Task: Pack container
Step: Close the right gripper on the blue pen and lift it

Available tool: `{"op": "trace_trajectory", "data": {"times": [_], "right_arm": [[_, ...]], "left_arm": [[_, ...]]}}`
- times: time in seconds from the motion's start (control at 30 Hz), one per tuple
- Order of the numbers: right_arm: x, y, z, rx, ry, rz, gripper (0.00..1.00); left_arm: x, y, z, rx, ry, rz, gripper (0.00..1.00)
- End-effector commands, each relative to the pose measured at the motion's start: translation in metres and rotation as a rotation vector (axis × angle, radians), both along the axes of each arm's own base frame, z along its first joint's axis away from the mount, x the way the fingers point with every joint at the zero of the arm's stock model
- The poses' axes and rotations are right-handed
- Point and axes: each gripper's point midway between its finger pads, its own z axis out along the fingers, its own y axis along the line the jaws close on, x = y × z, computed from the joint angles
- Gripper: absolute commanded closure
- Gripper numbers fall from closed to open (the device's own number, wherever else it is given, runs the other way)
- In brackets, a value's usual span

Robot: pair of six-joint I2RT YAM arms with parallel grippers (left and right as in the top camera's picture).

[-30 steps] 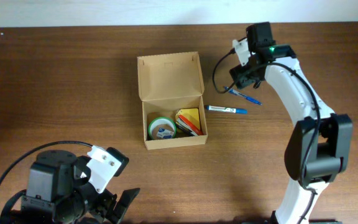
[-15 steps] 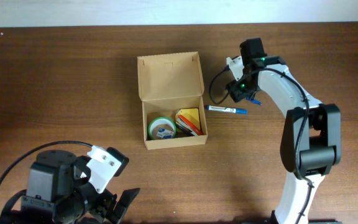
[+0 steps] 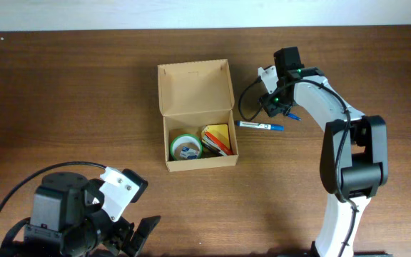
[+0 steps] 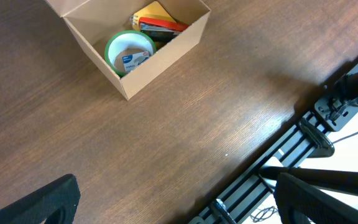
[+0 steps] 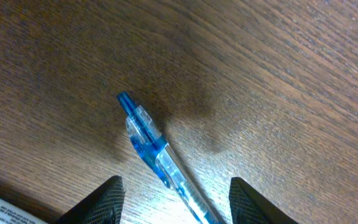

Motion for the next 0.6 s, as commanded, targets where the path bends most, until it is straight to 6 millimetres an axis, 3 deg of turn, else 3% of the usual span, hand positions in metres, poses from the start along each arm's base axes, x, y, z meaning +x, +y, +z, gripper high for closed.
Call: {"op": "trace_trajectory", "data": {"times": [0.0,0.2,0.57], "right_arm": [[-0.005,0.0,-0.018,0.021,0.042,-0.005,0.44],[-0.008,0.003,-0.03,0.036,0.07,0.0,0.45],[-0.01,0.003,-0.036,0.038,0.084,-0.005,0.87]], "left_arm": [[-0.001,-0.003,0.004,-0.021,-0.003,-0.003,0.01],[-0.001,-0.003,0.004,-0.021,-0.003,-0.003,0.0],[-0.001,-0.003,0.004,-0.021,-0.003,-0.003,0.0]]}}
